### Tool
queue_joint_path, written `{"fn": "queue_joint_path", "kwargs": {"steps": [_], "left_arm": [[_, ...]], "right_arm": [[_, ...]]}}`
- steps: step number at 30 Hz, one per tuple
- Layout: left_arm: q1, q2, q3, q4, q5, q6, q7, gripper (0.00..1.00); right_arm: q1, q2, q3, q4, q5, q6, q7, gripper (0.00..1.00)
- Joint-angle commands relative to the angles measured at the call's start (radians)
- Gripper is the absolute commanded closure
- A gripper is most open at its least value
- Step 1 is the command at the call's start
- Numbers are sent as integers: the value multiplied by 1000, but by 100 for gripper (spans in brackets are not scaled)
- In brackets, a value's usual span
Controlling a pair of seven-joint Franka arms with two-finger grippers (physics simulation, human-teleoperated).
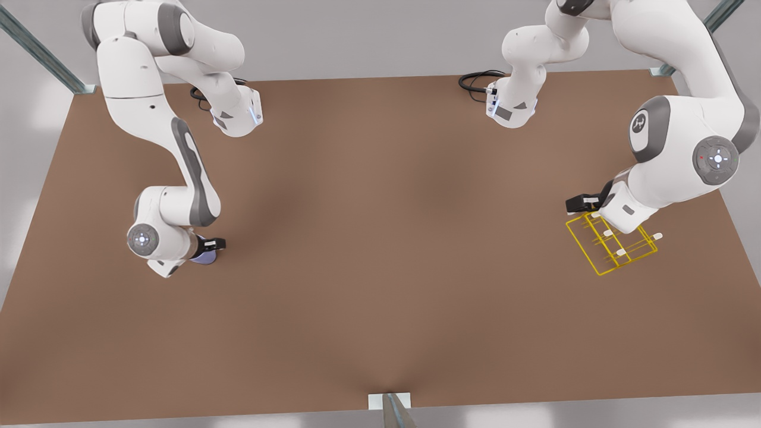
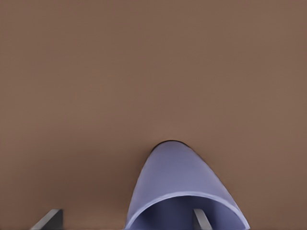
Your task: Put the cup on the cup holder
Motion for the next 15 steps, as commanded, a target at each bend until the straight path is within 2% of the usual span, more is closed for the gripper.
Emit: {"fn": "queue_joint_path", "kwargs": {"steps": [1,8,10,13,15], "left_arm": [[1,4,2,0,1,4,-6,0],[-11,3,9,-4,4,-22,0,0],[-9,0,7,-3,2,-32,-1,0],[-11,1,5,-3,2,-30,-1,0],[-19,1,4,-1,4,-32,-1,0]], "right_arm": [[4,10,-2,2,1,4,-40,0],[4,30,-11,5,0,4,-43,0],[4,33,-14,7,-2,2,-54,23],[5,38,-20,5,-2,-1,-58,28],[4,38,-22,7,-2,-4,-72,46]]}}
